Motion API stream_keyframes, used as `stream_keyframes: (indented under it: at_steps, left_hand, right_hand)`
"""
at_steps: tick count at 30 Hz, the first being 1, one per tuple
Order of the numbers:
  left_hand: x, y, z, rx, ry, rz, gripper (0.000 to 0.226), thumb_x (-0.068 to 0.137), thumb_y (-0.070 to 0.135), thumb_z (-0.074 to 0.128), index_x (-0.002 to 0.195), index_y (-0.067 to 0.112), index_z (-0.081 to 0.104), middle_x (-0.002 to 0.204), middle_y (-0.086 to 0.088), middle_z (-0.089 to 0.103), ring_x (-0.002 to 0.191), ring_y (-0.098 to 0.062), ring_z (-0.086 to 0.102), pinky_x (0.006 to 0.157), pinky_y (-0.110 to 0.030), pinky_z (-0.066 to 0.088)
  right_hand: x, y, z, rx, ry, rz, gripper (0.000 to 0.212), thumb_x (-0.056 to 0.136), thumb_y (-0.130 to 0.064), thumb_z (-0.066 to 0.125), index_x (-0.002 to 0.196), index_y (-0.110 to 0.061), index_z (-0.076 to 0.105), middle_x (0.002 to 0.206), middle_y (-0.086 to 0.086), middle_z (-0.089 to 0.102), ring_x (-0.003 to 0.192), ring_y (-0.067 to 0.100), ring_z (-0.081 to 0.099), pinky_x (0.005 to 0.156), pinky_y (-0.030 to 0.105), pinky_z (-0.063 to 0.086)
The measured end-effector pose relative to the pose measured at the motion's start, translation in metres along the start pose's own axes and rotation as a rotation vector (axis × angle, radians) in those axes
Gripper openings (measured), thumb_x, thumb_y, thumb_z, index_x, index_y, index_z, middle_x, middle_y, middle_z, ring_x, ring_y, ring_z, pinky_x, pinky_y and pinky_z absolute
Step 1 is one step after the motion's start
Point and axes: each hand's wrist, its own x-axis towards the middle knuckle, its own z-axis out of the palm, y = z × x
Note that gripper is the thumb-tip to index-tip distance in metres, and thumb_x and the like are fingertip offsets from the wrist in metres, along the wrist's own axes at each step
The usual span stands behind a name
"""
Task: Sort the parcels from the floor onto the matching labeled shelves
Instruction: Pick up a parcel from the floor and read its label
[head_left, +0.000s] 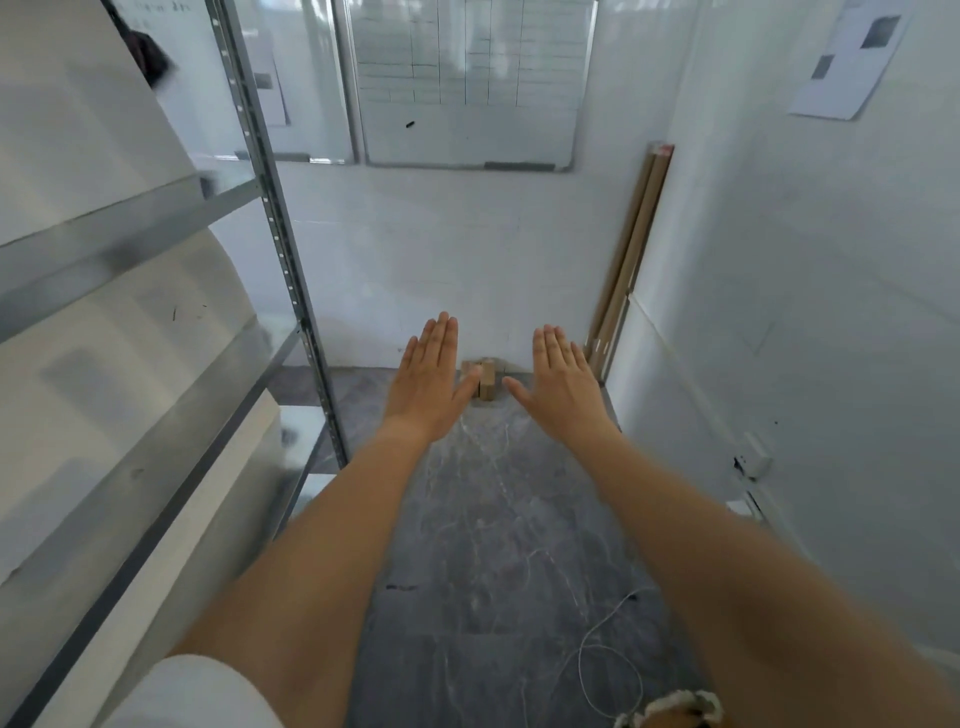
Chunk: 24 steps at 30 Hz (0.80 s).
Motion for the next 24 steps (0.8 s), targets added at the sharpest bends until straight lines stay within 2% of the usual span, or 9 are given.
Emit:
stream_keyframes:
  at_steps: [11, 18, 24]
  left_hand:
    - [0.109, -0.007, 0.037, -0.144, 0.04, -0.058, 0.072, 0.104, 0.048, 0.024, 0.158, 0.008, -0.003, 0.168, -0.007, -0.004, 0.155, -0.017, -0.004, 0.126, -0.033, -0.002]
    - [0.205, -0.033, 0.07, -0.092, 0.039, -0.039, 0.071, 0.105, 0.048, 0.021, 0.158, 0.008, -0.003, 0.168, -0.007, -0.004, 0.155, -0.017, -0.004, 0.126, -0.034, -0.001]
    - [0.283, -0.062, 0.09, 0.089, 0.044, 0.079, 0.071, 0.104, 0.048, 0.021, 0.157, 0.006, -0.004, 0.167, -0.008, -0.004, 0.155, -0.018, -0.005, 0.126, -0.034, -0.002]
  right_hand:
    - [0.108, 0.045, 0.031, -0.002, -0.007, 0.003, 0.084, 0.104, -0.06, 0.022, 0.16, 0.0, 0.004, 0.169, 0.017, 0.006, 0.157, 0.027, 0.002, 0.126, 0.039, 0.0]
    - [0.195, 0.076, 0.052, -0.026, -0.01, 0.025, 0.08, 0.106, -0.055, 0.021, 0.16, 0.001, 0.004, 0.169, 0.018, 0.004, 0.157, 0.028, 0.001, 0.126, 0.039, 0.0]
    - [0.27, 0.1, 0.066, -0.102, 0.01, 0.058, 0.077, 0.106, -0.053, 0.02, 0.159, 0.001, 0.003, 0.169, 0.018, 0.004, 0.157, 0.028, 0.002, 0.125, 0.037, -0.001]
